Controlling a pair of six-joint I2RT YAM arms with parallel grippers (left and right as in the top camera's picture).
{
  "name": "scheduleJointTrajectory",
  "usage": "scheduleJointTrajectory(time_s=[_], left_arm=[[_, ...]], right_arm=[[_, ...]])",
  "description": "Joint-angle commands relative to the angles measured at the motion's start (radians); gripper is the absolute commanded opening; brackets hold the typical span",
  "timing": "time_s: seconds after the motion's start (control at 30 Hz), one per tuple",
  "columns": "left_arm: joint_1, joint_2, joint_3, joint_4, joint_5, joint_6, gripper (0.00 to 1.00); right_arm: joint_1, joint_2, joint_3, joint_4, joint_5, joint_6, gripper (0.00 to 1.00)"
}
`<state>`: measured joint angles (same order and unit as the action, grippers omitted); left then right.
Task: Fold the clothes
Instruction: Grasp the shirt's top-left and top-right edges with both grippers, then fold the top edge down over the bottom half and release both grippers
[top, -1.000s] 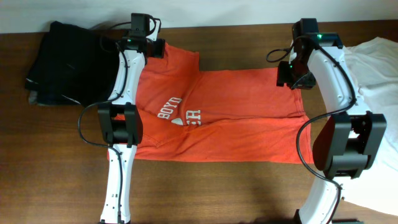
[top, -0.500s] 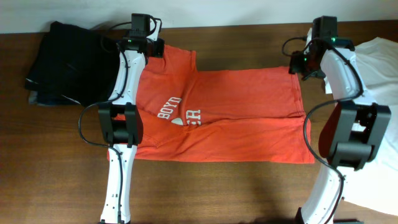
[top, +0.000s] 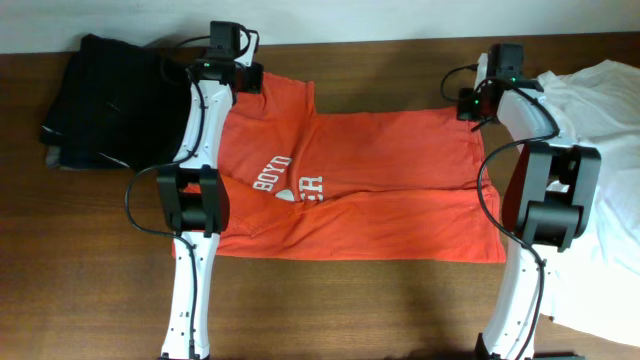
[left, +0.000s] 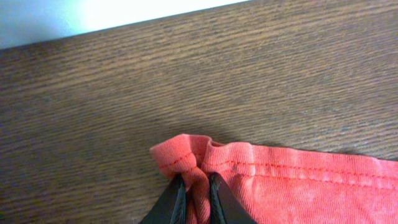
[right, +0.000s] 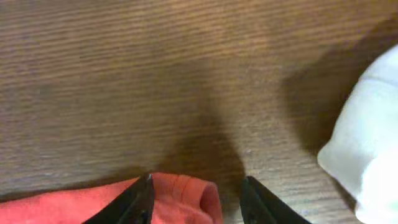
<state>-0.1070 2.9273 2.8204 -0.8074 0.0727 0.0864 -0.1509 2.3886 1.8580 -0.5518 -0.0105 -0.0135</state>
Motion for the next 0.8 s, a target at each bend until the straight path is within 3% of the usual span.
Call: scheduleJointTrajectory(time_s=[0.0,0.07,0.1,0.2,0.4,0.53,0.63,0.67,0.77], left_arm=[[0.014,0.05,-0.007,-0.027,-0.009,0.005,0.15],[0.014,0.05,-0.007,-0.027,-0.009,0.005,0.15],[0.014,0.047,-0.007,-0.027,-0.009,0.005,0.14],[0.021,0.006,-0.007,-0.024,-0.009,0.005,0.01],[0.021,-0.194,-0.007,-0.169,-0.004,0.005,0.0],[0.021,-0.306,-0.007,-0.417,0.153,0.005,0.0],[0.026,-0.346,-0.007,-0.664,0.14,0.004,0.0],[0.037,-0.347,-0.007,-0.754,0.083,-0.062,0.0],[0.066,-0.347,-0.007,-0.862,0.035,-0.095,0.0]], right_arm=[[0.0,0.04,-0.003,-0.017,-0.005,-0.009,0.45],[0.0,0.04,-0.003,-0.017,-0.008,-0.009,0.04],[0.0,0.04,-0.003,-0.023,-0.009,-0.009,0.04],[0.0,0.032,0.0,-0.061,-0.008,-0.009,0.04],[0.0,-0.133,0.033,-0.167,-0.122,-0.088,0.04],[0.0,-0.234,0.033,-0.375,-0.15,-0.1,0.04],[-0.002,-0.253,0.033,-0.527,-0.156,-0.144,0.04],[-0.002,-0.26,0.033,-0.554,-0.156,-0.143,0.04],[-0.015,-0.313,0.033,-0.609,-0.159,-0.144,0.04]])
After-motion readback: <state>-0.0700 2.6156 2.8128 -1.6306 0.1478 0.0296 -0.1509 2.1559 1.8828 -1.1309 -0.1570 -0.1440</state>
